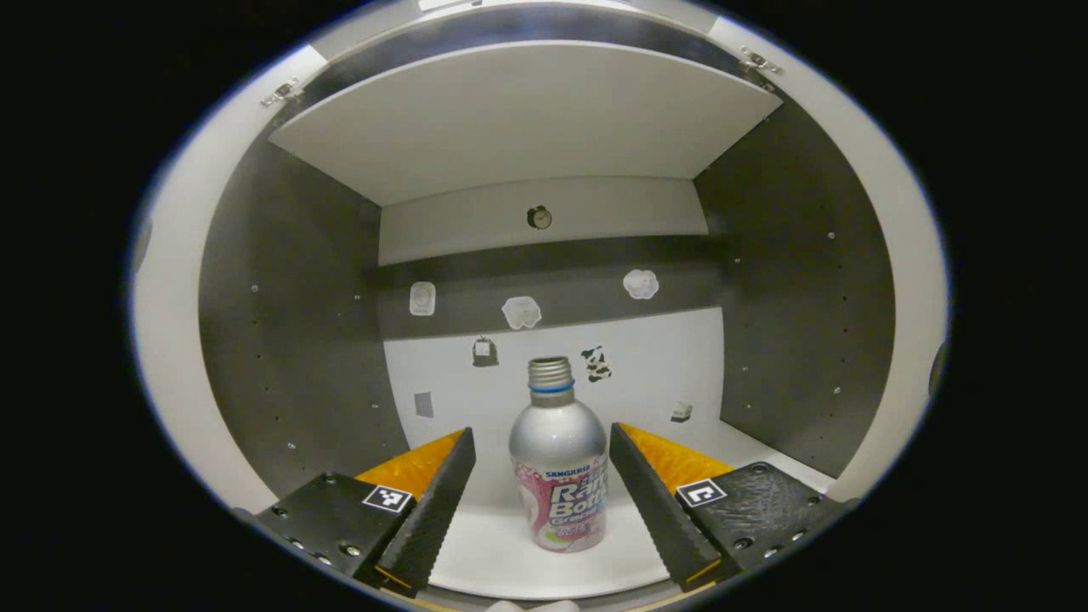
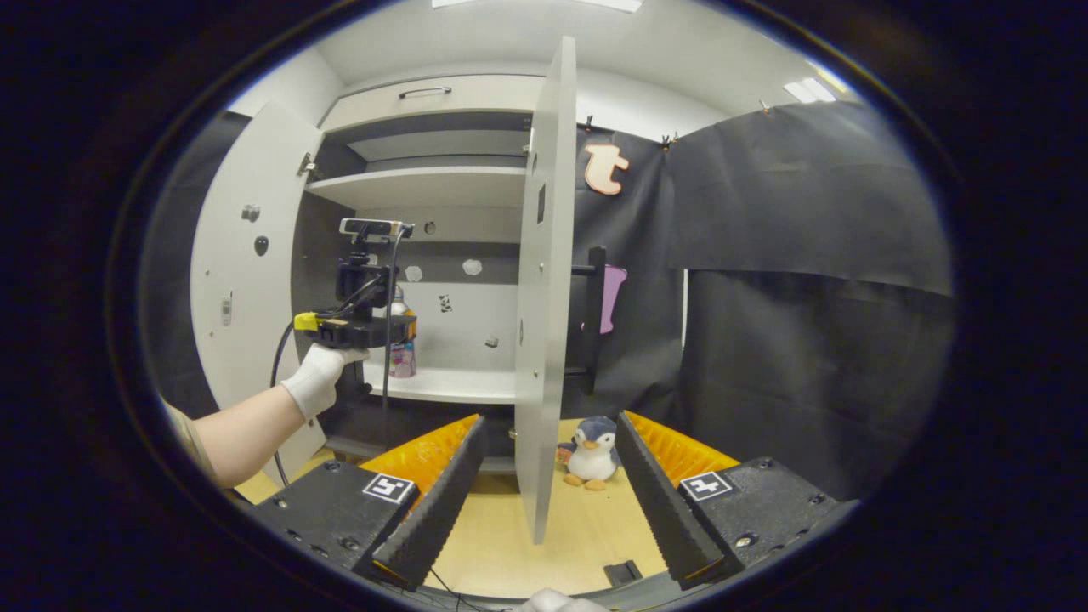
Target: Grasp the bottle in the cabinet with the left hand and place it on the coaster, then close the right door with the right hand and the left door with the left hand.
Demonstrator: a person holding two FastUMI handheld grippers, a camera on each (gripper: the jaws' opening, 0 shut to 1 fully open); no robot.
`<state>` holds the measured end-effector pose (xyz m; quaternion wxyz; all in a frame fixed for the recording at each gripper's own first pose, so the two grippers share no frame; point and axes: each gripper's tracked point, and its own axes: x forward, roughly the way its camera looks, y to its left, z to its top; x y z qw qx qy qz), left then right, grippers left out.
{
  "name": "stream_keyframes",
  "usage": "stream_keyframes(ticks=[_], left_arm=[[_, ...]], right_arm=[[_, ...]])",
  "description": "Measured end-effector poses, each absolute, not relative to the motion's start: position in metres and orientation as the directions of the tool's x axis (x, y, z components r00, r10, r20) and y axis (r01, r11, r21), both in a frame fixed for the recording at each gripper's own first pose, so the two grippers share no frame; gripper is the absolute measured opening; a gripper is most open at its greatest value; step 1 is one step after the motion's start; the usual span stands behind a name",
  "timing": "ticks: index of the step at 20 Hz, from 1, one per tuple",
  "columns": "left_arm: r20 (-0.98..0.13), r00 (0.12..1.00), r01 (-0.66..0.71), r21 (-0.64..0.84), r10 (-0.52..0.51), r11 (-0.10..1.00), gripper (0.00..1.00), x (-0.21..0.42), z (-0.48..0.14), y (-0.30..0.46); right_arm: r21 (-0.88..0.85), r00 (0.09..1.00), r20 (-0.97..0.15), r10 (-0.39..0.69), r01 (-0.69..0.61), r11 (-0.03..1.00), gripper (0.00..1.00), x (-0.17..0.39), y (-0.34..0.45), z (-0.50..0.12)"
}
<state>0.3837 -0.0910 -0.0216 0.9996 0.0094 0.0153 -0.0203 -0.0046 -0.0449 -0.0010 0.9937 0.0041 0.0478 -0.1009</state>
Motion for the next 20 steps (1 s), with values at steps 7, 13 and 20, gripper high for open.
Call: stream_keyframes(ticks=[7,13,20], left_arm=[[-0.049,0.999,0.012,0.03,-0.011,0.999,0.98,0.406,-0.036,-0.079],[-0.019,1.0,0.021,0.037,-0.02,0.999,0.8,0.386,-0.018,-0.07],[0.053,0.993,0.103,0.028,-0.104,0.994,0.83,0.299,0.02,-0.076]], right_arm=[[-0.014,0.974,-0.121,-0.191,0.191,0.982,0.99,0.001,-0.044,-0.01],[-0.003,0.979,-0.102,-0.178,0.179,0.984,0.97,0.002,-0.041,-0.004],[0.005,0.985,-0.09,-0.144,0.145,0.989,0.99,-0.001,-0.032,-0.002]])
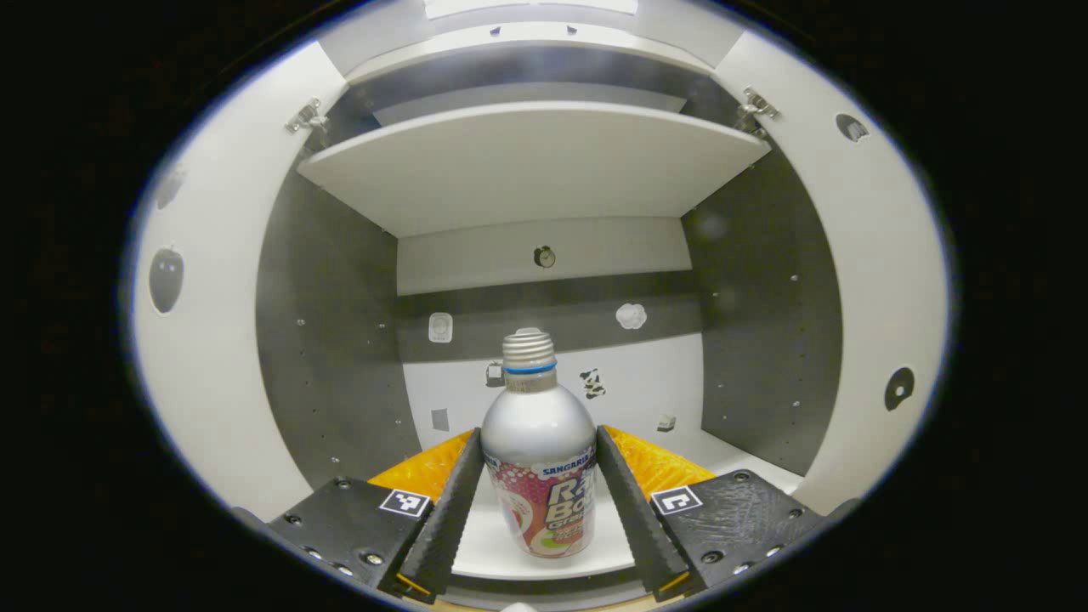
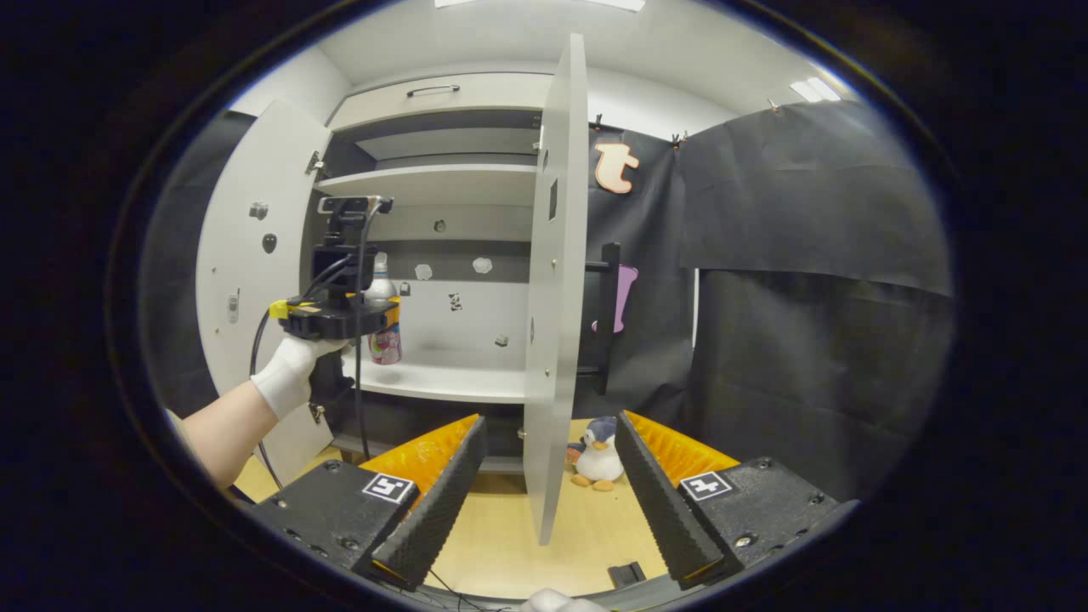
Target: Grasp the bottle in the cabinet with the left hand and place it on the coaster, then close the right door with the right hand and the left door with the left hand.
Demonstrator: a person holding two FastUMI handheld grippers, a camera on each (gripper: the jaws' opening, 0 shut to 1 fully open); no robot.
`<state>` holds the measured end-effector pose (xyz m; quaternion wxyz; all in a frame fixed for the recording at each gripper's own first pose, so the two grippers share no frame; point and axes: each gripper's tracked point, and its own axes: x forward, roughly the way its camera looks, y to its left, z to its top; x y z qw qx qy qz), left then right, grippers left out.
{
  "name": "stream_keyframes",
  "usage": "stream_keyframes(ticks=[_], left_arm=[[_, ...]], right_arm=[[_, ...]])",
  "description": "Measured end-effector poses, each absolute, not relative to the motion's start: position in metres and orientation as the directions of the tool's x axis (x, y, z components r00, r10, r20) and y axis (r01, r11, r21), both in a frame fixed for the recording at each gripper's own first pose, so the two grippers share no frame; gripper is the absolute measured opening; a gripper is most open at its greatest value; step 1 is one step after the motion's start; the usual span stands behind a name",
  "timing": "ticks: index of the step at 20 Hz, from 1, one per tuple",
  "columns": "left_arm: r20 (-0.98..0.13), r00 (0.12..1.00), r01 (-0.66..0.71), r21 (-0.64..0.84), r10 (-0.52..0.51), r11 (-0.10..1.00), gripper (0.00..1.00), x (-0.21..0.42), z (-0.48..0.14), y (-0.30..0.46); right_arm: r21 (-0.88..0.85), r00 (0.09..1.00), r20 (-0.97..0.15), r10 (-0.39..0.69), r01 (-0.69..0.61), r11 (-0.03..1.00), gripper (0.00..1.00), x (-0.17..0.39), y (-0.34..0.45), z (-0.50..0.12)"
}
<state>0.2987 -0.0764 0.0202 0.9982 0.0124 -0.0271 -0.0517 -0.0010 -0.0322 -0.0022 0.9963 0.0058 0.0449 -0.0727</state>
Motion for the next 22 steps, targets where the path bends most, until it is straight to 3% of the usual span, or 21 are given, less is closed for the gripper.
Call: stream_keyframes(ticks=[4,5,7,10,17,22], left_arm=[[0.041,0.988,0.151,0.014,-0.152,0.988,0.76,0.242,0.008,-0.081],[0.031,0.987,0.158,0.005,-0.158,0.987,0.79,0.228,0.001,-0.081],[0.017,0.987,0.161,0.003,-0.161,0.987,0.76,0.202,-0.012,-0.08],[0.015,0.987,0.159,0.029,-0.16,0.987,0.83,0.172,-0.032,-0.075],[0.01,0.975,0.222,-0.036,-0.222,0.974,0.79,0.112,-0.09,-0.089],[-0.023,0.972,0.233,-0.007,-0.233,0.972,0.84,0.088,-0.149,-0.091]], right_arm=[[0.012,0.987,-0.089,-0.132,0.134,0.991,0.99,-0.003,-0.029,-0.003],[0.012,0.987,-0.091,-0.131,0.133,0.991,0.99,-0.004,-0.03,-0.005],[0.009,0.987,-0.091,-0.13,0.131,0.991,0.97,-0.006,-0.03,-0.006],[0.012,0.986,-0.096,-0.135,0.137,0.99,0.97,-0.009,-0.034,-0.012],[0.01,0.984,-0.103,-0.145,0.147,0.989,0.99,-0.011,-0.038,-0.02],[-0.002,0.98,-0.131,-0.147,0.148,0.989,0.96,-0.013,-0.041,-0.028]])
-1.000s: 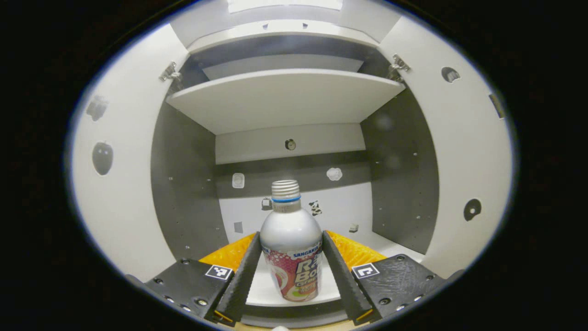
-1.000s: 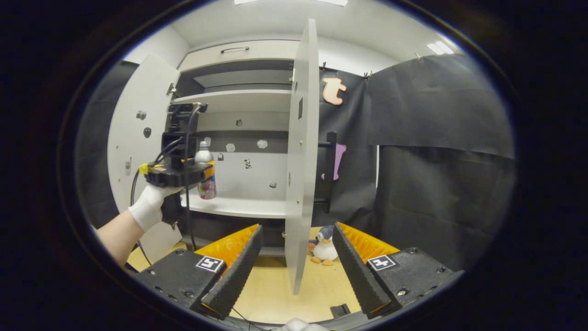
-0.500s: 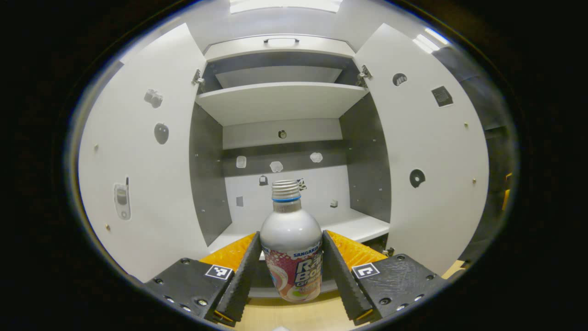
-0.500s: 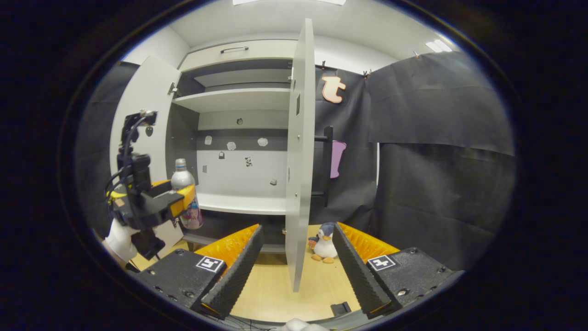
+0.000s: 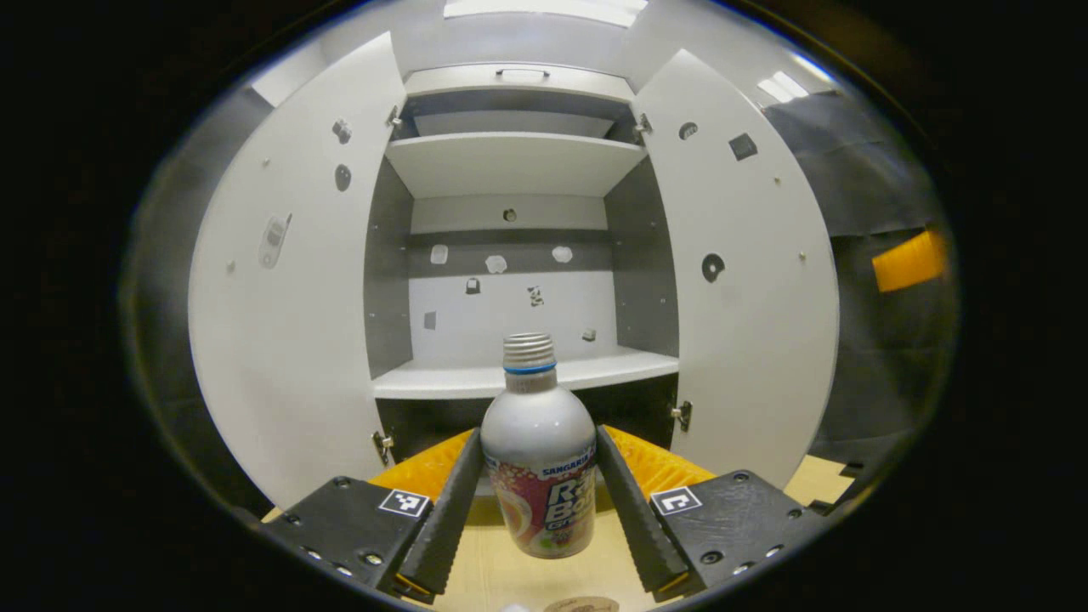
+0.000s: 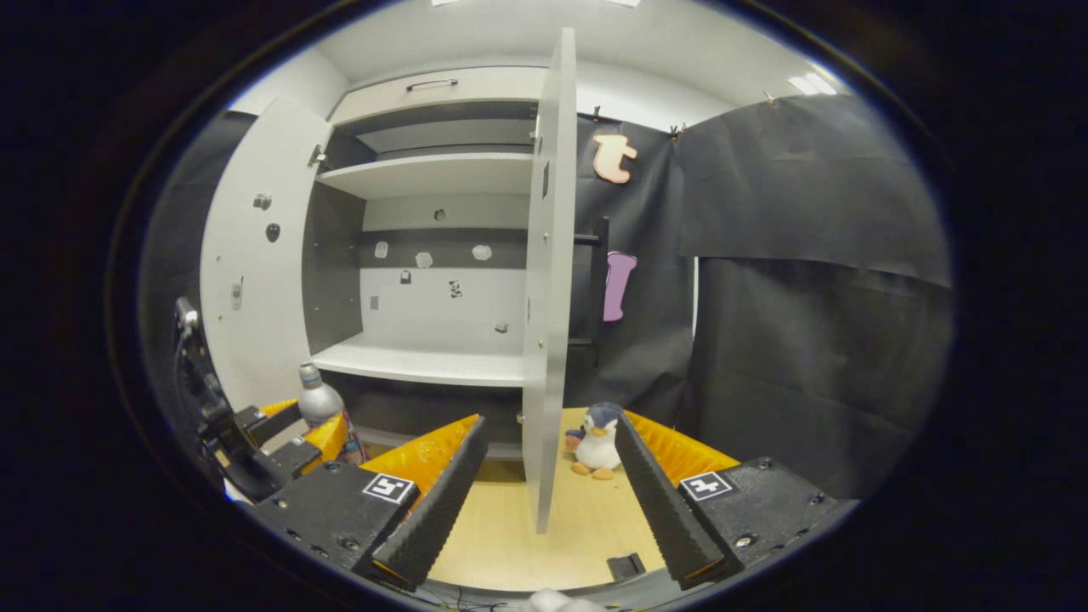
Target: Grasp the bottle in the cabinet with the left hand and place it on the coaster, then close the right door with the right hand and the left door with the left hand.
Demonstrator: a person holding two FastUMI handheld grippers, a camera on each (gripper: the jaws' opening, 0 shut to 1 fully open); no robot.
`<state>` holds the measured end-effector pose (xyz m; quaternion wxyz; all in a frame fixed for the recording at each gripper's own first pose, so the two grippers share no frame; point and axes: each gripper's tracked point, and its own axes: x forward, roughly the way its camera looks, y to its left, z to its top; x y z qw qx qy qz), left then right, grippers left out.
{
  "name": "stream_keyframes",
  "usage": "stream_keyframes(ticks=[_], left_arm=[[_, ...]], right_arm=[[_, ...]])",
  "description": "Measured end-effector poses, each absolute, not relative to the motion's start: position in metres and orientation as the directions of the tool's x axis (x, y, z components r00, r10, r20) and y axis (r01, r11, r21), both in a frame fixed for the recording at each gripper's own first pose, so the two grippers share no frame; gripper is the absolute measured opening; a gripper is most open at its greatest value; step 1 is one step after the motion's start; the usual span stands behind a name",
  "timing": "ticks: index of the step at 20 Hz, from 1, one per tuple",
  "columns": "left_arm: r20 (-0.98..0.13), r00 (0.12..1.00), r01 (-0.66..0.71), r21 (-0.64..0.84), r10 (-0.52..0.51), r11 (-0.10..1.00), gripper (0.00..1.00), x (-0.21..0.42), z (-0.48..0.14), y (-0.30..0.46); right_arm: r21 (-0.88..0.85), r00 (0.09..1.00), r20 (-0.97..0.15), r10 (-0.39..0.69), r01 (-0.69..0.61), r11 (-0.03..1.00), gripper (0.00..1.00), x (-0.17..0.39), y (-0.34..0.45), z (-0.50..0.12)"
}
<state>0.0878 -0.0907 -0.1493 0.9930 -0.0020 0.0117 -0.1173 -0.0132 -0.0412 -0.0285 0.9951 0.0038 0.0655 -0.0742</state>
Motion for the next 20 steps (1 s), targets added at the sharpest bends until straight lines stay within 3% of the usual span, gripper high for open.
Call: stream_keyframes(ticks=[3,9,10,12,20], left_arm=[[-0.053,0.961,0.271,-0.004,-0.271,0.963,0.8,0.075,-0.195,-0.099],[-0.045,0.928,0.368,-0.062,-0.371,0.928,0.83,0.045,-0.257,-0.122],[-0.029,0.926,0.374,-0.051,-0.376,0.926,0.8,0.042,-0.262,-0.122],[-0.025,0.921,0.388,-0.038,-0.389,0.921,0.84,0.034,-0.276,-0.124],[-0.096,0.919,0.378,-0.062,-0.382,0.924,0.8,0.026,-0.326,-0.12]], right_arm=[[-0.008,0.98,-0.141,-0.143,0.143,0.99,0.99,-0.012,-0.039,-0.032],[-0.04,0.977,-0.16,-0.14,0.135,0.99,0.97,-0.007,-0.035,-0.035],[-0.045,0.977,-0.165,-0.138,0.132,0.99,0.97,-0.006,-0.032,-0.036],[-0.056,0.975,-0.177,-0.132,0.124,0.991,0.99,-0.003,-0.029,-0.039],[-0.083,0.972,-0.203,-0.116,0.101,0.991,0.99,-0.002,-0.02,-0.045]])
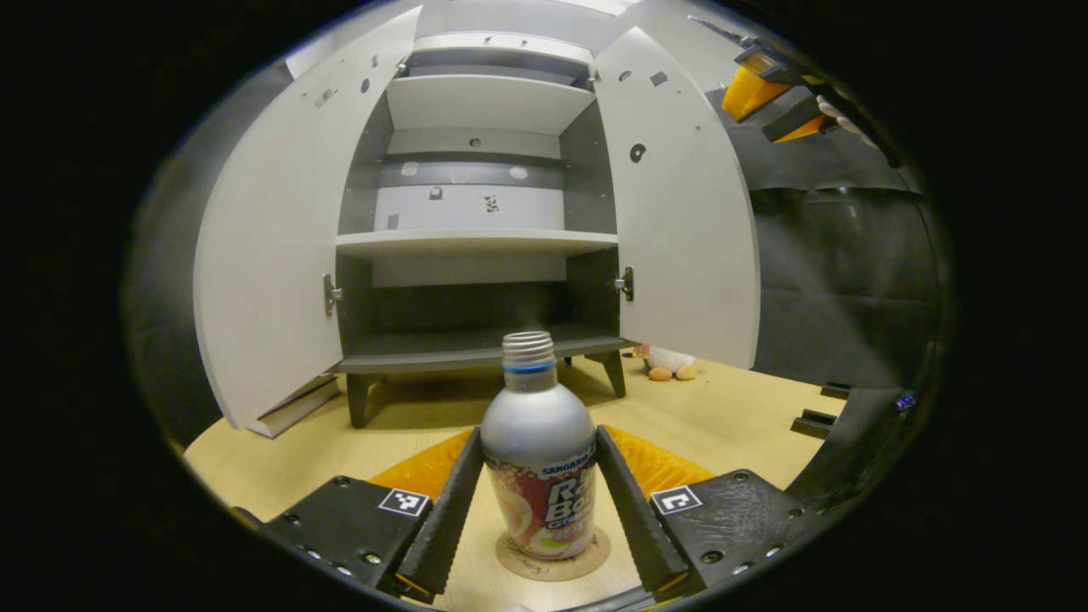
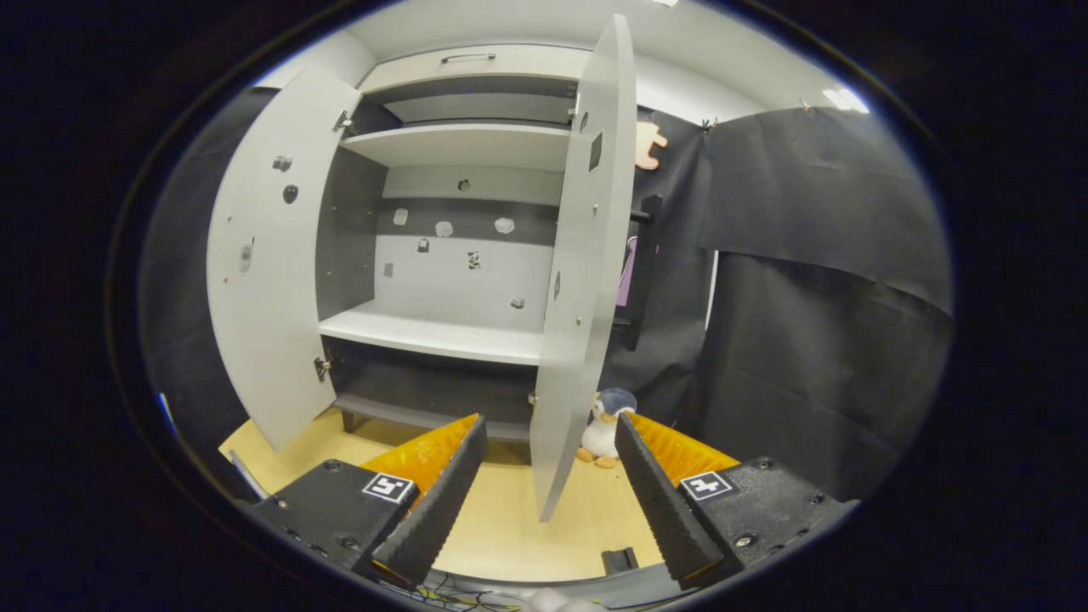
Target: Grasp the bottle in the cabinet with the left hand and place it on the coaster, then close the right door with the right hand and the left door with the left hand.
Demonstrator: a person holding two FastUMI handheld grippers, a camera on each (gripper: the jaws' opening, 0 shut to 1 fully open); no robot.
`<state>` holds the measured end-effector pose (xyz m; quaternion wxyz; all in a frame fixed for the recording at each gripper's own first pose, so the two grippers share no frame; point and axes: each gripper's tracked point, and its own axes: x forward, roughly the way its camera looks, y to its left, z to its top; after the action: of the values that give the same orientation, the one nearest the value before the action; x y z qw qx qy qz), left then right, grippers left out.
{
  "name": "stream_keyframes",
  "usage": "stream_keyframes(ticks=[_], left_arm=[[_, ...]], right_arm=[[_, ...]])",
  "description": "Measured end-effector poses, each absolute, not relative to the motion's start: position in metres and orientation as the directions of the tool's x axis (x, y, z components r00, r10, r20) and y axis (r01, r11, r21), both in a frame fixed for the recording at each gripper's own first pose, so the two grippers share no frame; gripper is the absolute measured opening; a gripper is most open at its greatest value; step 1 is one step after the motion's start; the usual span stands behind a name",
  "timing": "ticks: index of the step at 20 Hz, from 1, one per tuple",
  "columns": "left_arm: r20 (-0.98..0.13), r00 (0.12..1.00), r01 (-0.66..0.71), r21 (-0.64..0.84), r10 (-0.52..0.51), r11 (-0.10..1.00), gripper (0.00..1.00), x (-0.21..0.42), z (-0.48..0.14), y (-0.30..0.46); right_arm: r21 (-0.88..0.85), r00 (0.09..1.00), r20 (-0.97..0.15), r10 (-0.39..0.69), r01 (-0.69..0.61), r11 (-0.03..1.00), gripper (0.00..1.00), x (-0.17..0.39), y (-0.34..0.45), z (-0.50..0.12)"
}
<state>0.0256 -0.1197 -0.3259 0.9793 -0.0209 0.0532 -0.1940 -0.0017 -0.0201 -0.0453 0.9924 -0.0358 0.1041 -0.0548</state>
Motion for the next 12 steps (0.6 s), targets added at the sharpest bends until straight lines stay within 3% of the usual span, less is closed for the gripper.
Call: stream_keyframes(ticks=[6,7,9,12], left_arm=[[-0.087,0.912,0.399,-0.037,-0.401,0.916,0.81,0.018,-0.336,-0.124],[-0.099,0.913,0.393,-0.037,-0.395,0.919,0.83,0.015,-0.34,-0.124],[-0.102,0.926,0.364,-0.019,-0.364,0.931,0.99,0.015,-0.334,-0.117],[-0.076,0.933,0.353,0.003,-0.351,0.936,0.99,0.018,-0.314,-0.112]], right_arm=[[-0.093,0.968,-0.227,-0.112,0.093,0.991,0.99,-0.007,-0.016,-0.053],[-0.094,0.968,-0.227,-0.11,0.09,0.991,0.99,-0.009,-0.016,-0.053],[-0.097,0.968,-0.227,-0.105,0.085,0.992,0.97,-0.01,-0.015,-0.053],[-0.096,0.971,-0.218,-0.099,0.08,0.992,0.99,-0.013,-0.013,-0.051]])
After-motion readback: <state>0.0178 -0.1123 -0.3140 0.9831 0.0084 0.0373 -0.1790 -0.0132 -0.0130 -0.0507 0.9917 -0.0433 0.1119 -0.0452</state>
